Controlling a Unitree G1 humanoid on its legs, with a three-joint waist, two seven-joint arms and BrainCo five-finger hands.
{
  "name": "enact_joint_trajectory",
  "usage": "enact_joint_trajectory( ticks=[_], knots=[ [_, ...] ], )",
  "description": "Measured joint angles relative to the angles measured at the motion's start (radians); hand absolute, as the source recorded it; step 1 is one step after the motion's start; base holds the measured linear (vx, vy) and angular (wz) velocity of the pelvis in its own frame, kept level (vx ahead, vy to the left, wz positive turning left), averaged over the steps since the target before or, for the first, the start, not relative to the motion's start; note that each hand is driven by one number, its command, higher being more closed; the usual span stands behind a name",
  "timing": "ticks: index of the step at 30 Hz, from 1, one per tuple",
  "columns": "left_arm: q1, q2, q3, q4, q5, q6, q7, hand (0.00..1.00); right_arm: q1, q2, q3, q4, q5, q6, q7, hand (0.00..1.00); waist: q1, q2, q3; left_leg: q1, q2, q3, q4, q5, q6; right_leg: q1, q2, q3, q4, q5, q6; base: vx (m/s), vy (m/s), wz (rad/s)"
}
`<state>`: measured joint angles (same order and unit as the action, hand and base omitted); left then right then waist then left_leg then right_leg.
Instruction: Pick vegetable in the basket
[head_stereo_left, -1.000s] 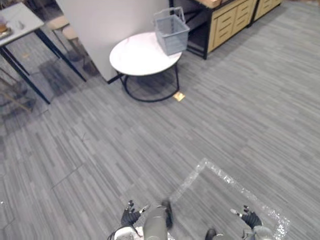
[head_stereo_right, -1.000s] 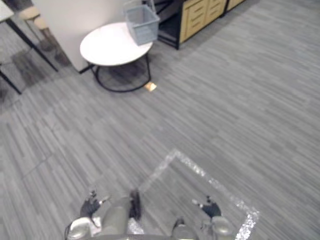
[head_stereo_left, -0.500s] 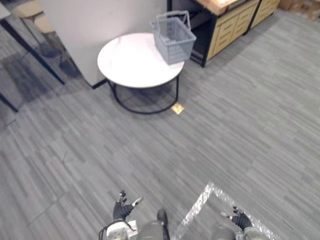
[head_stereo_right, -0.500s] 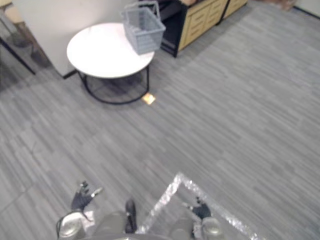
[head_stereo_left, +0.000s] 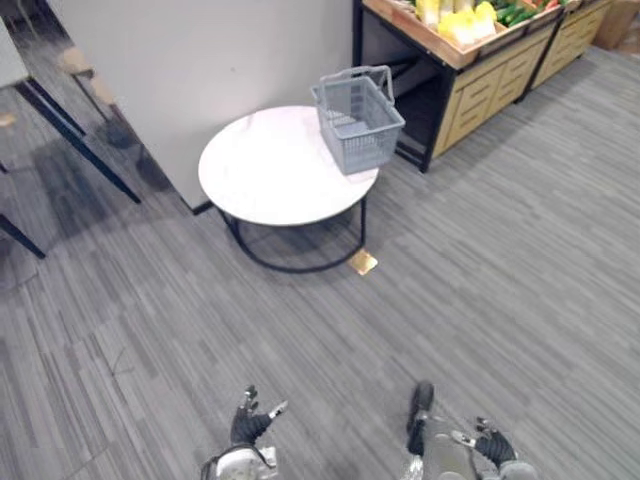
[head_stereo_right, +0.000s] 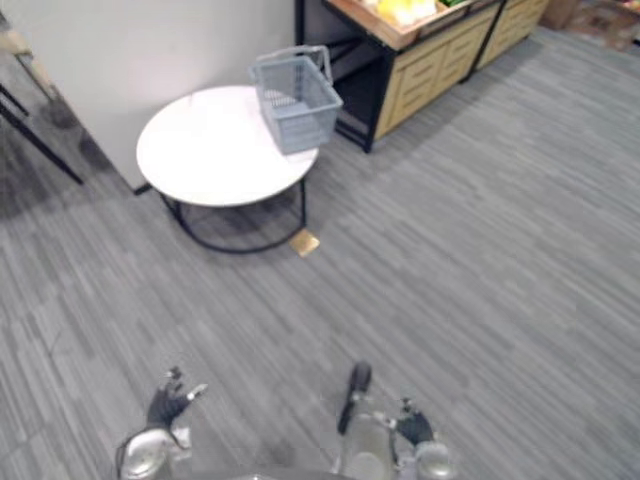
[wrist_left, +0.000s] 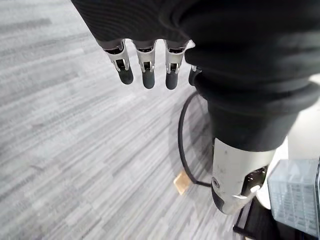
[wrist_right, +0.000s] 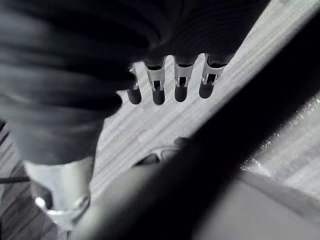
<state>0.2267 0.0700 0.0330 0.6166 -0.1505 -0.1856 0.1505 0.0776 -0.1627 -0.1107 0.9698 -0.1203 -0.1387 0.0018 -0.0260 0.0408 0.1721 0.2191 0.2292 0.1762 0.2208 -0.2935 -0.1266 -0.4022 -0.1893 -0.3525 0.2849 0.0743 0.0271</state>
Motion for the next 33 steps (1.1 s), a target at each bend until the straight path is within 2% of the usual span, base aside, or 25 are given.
enact_joint_trajectory(
  ticks=[1, 2, 3, 4, 5, 6, 8, 9, 11, 12, 15, 16, 18, 19, 20, 21, 22, 24, 25, 26, 27, 28, 29, 31, 33],
  knots=[
    [-0.003, -0.022, -0.001, 0.014, -0.001, 0.0, 0.001, 0.0, -0.003, -0.008, 0.0, 0.0, 0.0, 0.0, 0.001, 0.0, 0.004, 0.015, -0.008, -0.061, 0.03, -0.023, 0.128, 0.069, 0.0, 0.014, 0.024, -0.011, 0.009, -0.03, -0.036, 0.63, -0.501, -0.16],
    [-0.01, -0.032, -0.002, 0.037, -0.001, 0.001, 0.001, 0.0, -0.006, -0.008, 0.004, 0.003, 0.0, 0.003, 0.001, 0.0, -0.001, 0.018, -0.008, -0.135, 0.051, -0.055, 0.289, 0.188, -0.009, 0.046, 0.038, -0.019, 0.016, -0.065, -0.046, 0.64, -0.451, -0.11],
    [-0.014, -0.034, -0.002, 0.049, -0.001, 0.001, 0.001, 0.0, -0.004, -0.008, 0.006, 0.008, 0.001, 0.003, 0.001, 0.0, -0.002, 0.021, -0.007, -0.171, 0.065, -0.073, 0.368, 0.272, -0.015, 0.074, 0.047, -0.023, 0.013, -0.082, -0.051, 0.75, -0.394, 0.01],
    [-0.022, -0.037, -0.002, 0.07, -0.005, 0.002, 0.001, 0.0, 0.005, -0.007, 0.019, 0.012, 0.002, 0.004, 0.0, 0.0, 0.001, 0.017, 0.002, -0.24, 0.093, -0.104, 0.542, 0.373, -0.028, 0.136, 0.065, -0.029, -0.005, -0.116, -0.069, 0.7, -0.335, -0.05],
    [-0.029, -0.036, -0.001, 0.081, -0.006, 0.001, 0.002, 0.0, 0.004, -0.017, 0.042, 0.019, 0.003, 0.004, -0.005, 0.0, 0.008, 0.018, 0.012, -0.308, 0.124, -0.087, 0.726, 0.351, -0.033, 0.202, 0.087, -0.028, -0.022, -0.147, -0.08, 0.66, -0.314, -0.09],
    [-0.031, -0.035, 0.0, 0.095, -0.012, 0.001, 0.003, 0.0, 0.003, -0.019, 0.051, 0.021, 0.003, 0.004, -0.007, 0.0, 0.009, 0.017, 0.018, -0.352, 0.133, -0.069, 0.813, 0.306, -0.024, 0.26, 0.101, -0.028, -0.045, -0.167, -0.086, 0.4, -0.191, -0.07],
    [-0.03, -0.034, 0.004, 0.111, -0.045, 0.002, 0.007, 0.0, 0.005, -0.018, 0.053, 0.024, 0.003, 0.004, -0.011, 0.0, 0.009, 0.009, 0.024, -0.428, 0.107, -0.04, 0.845, 0.227, 0.004, 0.365, 0.117, -0.029, -0.111, -0.19, -0.081, 0.4, -0.162, 0.08],
    [-0.031, -0.034, 0.003, 0.112, -0.044, 0.002, 0.009, 0.0, 0.003, -0.018, 0.053, 0.031, 0.004, 0.005, -0.015, 0.0, 0.017, 0.006, 0.025, -0.486, 0.076, -0.024, 0.797, 0.188, 0.008, 0.413, 0.126, -0.03, -0.154, -0.193, -0.076, 0.4, -0.152, 0.04],
    [-0.034, -0.033, 0.005, 0.126, -0.044, 0.002, 0.015, 0.0, 0.002, -0.016, 0.046, 0.033, 0.005, 0.005, -0.015, 0.0, 0.038, 0.004, 0.027, -0.551, 0.041, 0.013, 0.664, 0.168, 0.005, 0.457, 0.132, -0.028, -0.2, -0.199, -0.058, 0.38, -0.073, -0.13],
    [-0.03, -0.034, 0.007, 0.144, -0.045, 0.002, 0.023, 0.0, 0.001, -0.016, 0.044, 0.035, 0.007, 0.005, -0.015, 0.0, 0.052, -0.001, 0.03, -0.561, -0.019, 0.049, 0.346, 0.184, 0.004, 0.509, 0.134, -0.024, -0.243, -0.203, -0.024, 0.43, -0.007, -0.16],
    [-0.016, -0.037, 0.027, 0.143, -0.055, 0.001, 0.028, 0.0, 0.003, -0.015, 0.038, 0.037, 0.012, 0.005, -0.016, 0.0, 0.059, 0.01, 0.031, -0.529, -0.068, 0.057, -0.079, 0.286, -0.008, 0.577, 0.155, -0.003, -0.289, -0.219, 0.0, 0.41, 0.077, -0.21],
    [-0.009, -0.044, 0.05, 0.145, -0.063, 0.0, 0.031, 0.0, 0.0, -0.013, 0.039, 0.037, 0.015, 0.004, -0.018, 0.0, 0.067, 0.022, 0.031, -0.538, -0.058, 0.057, -0.179, 0.302, -0.011, 0.607, 0.173, 0.02, -0.303, -0.231, 0.018, 0.6, 0.206, -0.7],
    [-0.007, -0.048, 0.076, 0.161, -0.067, 0.0, 0.038, 0.0, 0.002, -0.011, 0.038, 0.037, 0.048, 0.003, -0.023, 0.0, 0.081, 0.031, 0.027, -0.551, -0.035, 0.059, -0.192, 0.312, -0.003, 0.653, 0.178, 0.069, -0.301, -0.275, 0.053, 0.52, 0.239, -0.79],
    [-0.016, -0.037, 0.089, 0.184, -0.071, 0.002, 0.04, 0.0, 0.005, 0.006, 0.036, 0.046, 0.058, 0.003, -0.03, 0.0, 0.087, 0.018, 0.013, -0.546, -0.045, 0.066, -0.136, 0.407, 0.032, 0.677, 0.15, 0.097, -0.296, -0.302, 0.078, 0.54, 0.24, -0.73],
    [-0.019, -0.021, 0.092, 0.188, -0.071, 0.002, 0.041, 0.0, 0.001, 0.028, 0.039, 0.063, 0.06, 0.003, -0.035, 0.0, 0.087, -0.031, -0.009, -0.551, -0.079, 0.083, -0.1, 0.446, 0.072, 0.669, 0.101, 0.131, -0.272, -0.319, 0.094, 0.55, 0.22, -0.66],
    [-0.027, -0.014, 0.092, 0.194, -0.07, 0.002, 0.041, 0.0, -0.005, 0.037, 0.039, 0.063, 0.06, 0.003, -0.035, 0.0, 0.086, -0.046, -0.014, -0.554, -0.093, 0.091, -0.087, 0.43, 0.096, 0.653, 0.078, 0.144, -0.245, -0.317, 0.094, 0.55, 0.206, -0.43],
    [-0.047, -0.002, 0.09, 0.212, -0.063, 0.002, 0.041, 0.0, -0.006, 0.048, 0.039, 0.063, 0.059, 0.0, -0.035, 0.0, 0.079, -0.065, -0.022, -0.561, -0.119, 0.101, -0.067, 0.399, 0.134, 0.602, 0.041, 0.163, -0.155, -0.313, 0.095, 0.54, 0.215, -0.02],
    [-0.068, -0.004, 0.091, 0.229, -0.06, 0.006, 0.041, 0.0, -0.004, 0.054, 0.033, 0.077, 0.053, 0.003, -0.035, 0.0, 0.063, -0.086, -0.022, -0.541, -0.155, 0.111, -0.036, 0.353, 0.164, 0.536, -0.007, 0.194, 0.033, -0.284, 0.11, 0.54, 0.226, 0.18],
    [-0.068, -0.009, 0.091, 0.232, -0.06, 0.015, 0.042, 0.0, -0.005, 0.06, 0.016, 0.086, 0.047, 0.003, -0.035, 0.0, 0.057, -0.092, -0.02, -0.49, -0.172, 0.112, -0.038, 0.312, 0.169, 0.461, -0.038, 0.211, 0.241, -0.205, 0.13, 0.53, 0.226, 0.09],
    [-0.063, -0.008, 0.088, 0.233, -0.059, 0.023, 0.043, 0.0, -0.007, 0.06, 0.008, 0.086, 0.042, 0.003, -0.038, 0.0, 0.056, -0.093, -0.02, -0.425, -0.175, 0.115, -0.052, 0.277, 0.171, 0.381, -0.062, 0.233, 0.438, -0.032, 0.159, 0.51, 0.221, 0.03],
    [-0.058, -0.005, 0.083, 0.234, -0.059, 0.024, 0.043, 0.0, -0.007, 0.061, 0.01, 0.085, 0.042, 0.002, -0.038, 0.0, 0.055, -0.092, -0.02, -0.389, -0.176, 0.117, -0.063, 0.262, 0.174, 0.35, -0.071, 0.246, 0.524, 0.048, 0.17, 0.58, 0.232, -0.01],
    [-0.053, 0.006, 0.067, 0.234, -0.059, 0.025, 0.044, 0.0, -0.007, 0.062, 0.014, 0.082, 0.041, 0.0, -0.038, 0.0, 0.053, -0.1, -0.02, -0.325, -0.185, 0.115, -0.078, 0.239, 0.174, 0.275, -0.094, 0.243, 0.696, 0.045, 0.169, 0.58, 0.185, 0.14],
    [-0.055, 0.02, 0.053, 0.234, -0.059, 0.026, 0.043, 0.0, -0.007, 0.061, 0.016, 0.07, 0.04, -0.003, -0.036, 0.0, 0.049, -0.103, -0.019, -0.247, -0.188, 0.099, -0.105, 0.22, 0.173, 0.209, -0.095, 0.216, 0.808, -0.011, 0.13, 0.57, 0.155, 0.24],
    [-0.054, 0.022, 0.049, 0.234, -0.057, 0.027, 0.042, 0.0, -0.007, 0.062, 0.016, 0.062, 0.038, -0.003, -0.036, 0.0, 0.038, -0.1, -0.017, -0.189, -0.188, 0.08, -0.137, 0.217, 0.172, 0.189, -0.093, 0.162, 0.808, -0.086, 0.124, 0.35, 0.025, 0.37],
    [-0.053, 0.019, 0.052, 0.233, -0.04, 0.027, 0.042, 0.0, -0.007, 0.061, 0.009, 0.058, 0.037, -0.004, -0.036, 0.0, 0.024, -0.098, -0.014, -0.12, -0.188, 0.049, -0.166, 0.217, 0.172, 0.173, -0.096, 0.057, 0.665, -0.184, 0.072, 0.42, -0.075, 0.66]
  ],
)
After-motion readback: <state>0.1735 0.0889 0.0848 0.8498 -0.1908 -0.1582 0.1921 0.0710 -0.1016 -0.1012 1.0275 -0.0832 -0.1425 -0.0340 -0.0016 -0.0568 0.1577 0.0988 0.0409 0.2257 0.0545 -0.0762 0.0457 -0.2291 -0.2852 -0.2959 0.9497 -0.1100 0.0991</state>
